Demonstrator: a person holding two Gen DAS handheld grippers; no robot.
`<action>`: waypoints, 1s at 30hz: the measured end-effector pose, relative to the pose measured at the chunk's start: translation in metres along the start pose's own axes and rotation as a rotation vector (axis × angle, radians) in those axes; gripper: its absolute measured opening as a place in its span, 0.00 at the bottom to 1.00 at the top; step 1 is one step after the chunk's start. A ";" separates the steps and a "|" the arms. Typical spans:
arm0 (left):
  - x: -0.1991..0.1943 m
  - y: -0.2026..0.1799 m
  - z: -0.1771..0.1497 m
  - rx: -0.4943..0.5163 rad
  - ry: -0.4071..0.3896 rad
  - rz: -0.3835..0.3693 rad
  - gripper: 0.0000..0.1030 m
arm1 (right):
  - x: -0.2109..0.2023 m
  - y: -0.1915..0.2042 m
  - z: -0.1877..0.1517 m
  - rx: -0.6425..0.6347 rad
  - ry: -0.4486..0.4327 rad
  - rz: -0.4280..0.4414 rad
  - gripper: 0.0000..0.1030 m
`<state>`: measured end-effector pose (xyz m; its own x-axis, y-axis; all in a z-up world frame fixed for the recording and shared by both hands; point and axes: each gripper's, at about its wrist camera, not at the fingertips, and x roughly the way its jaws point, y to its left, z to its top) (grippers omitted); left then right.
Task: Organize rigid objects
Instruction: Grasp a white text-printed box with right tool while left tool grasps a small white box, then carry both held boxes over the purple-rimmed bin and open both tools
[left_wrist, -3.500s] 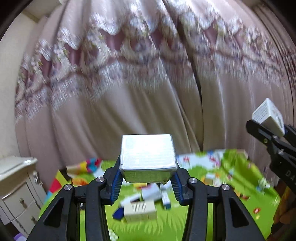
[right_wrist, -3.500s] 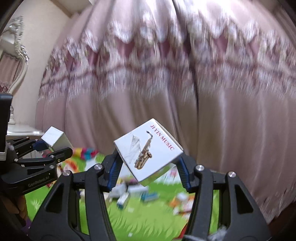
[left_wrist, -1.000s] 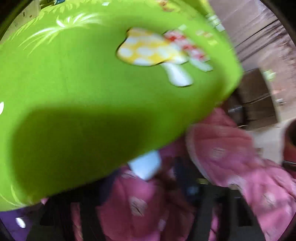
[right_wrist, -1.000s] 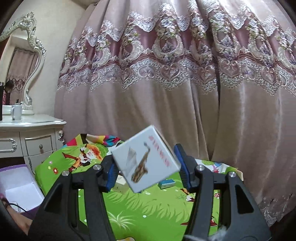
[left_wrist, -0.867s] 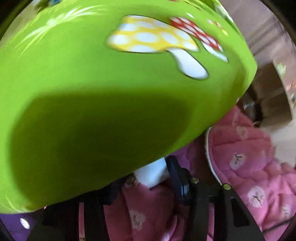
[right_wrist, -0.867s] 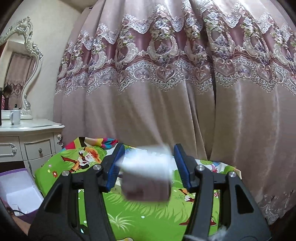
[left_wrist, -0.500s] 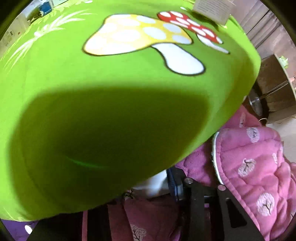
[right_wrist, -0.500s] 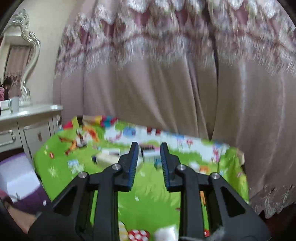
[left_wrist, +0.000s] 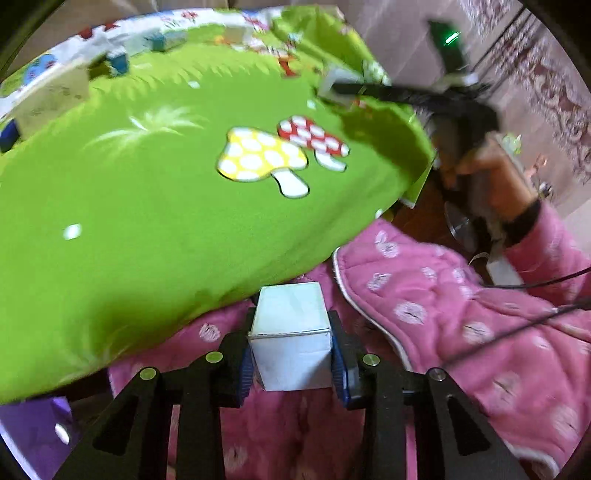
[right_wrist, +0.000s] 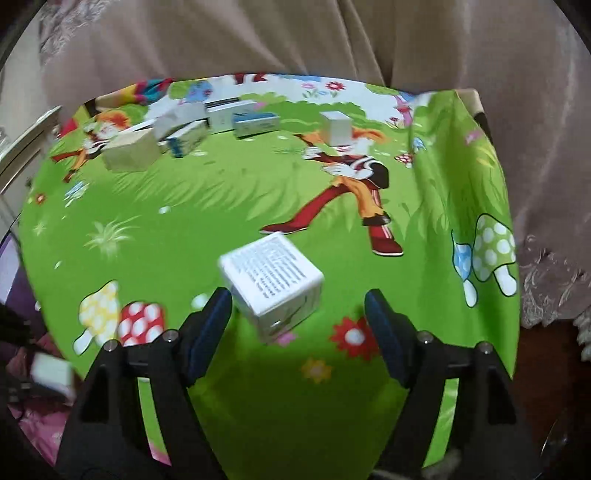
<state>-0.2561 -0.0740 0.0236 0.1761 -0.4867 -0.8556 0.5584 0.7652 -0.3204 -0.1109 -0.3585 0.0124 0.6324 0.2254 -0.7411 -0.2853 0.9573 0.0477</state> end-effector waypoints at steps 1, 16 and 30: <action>-0.005 0.000 -0.004 -0.011 -0.018 0.007 0.35 | 0.006 -0.003 0.001 0.020 0.013 0.017 0.75; -0.129 0.048 -0.025 -0.278 -0.531 0.308 0.35 | -0.075 0.133 0.028 -0.228 -0.301 0.253 0.44; -0.221 0.098 -0.174 -0.648 -0.623 0.685 0.36 | -0.083 0.389 0.018 -0.668 -0.145 0.775 0.44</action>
<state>-0.3818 0.1817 0.1108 0.7581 0.1327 -0.6385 -0.3047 0.9377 -0.1669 -0.2616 -0.0012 0.1051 0.1731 0.7993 -0.5755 -0.9651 0.2542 0.0627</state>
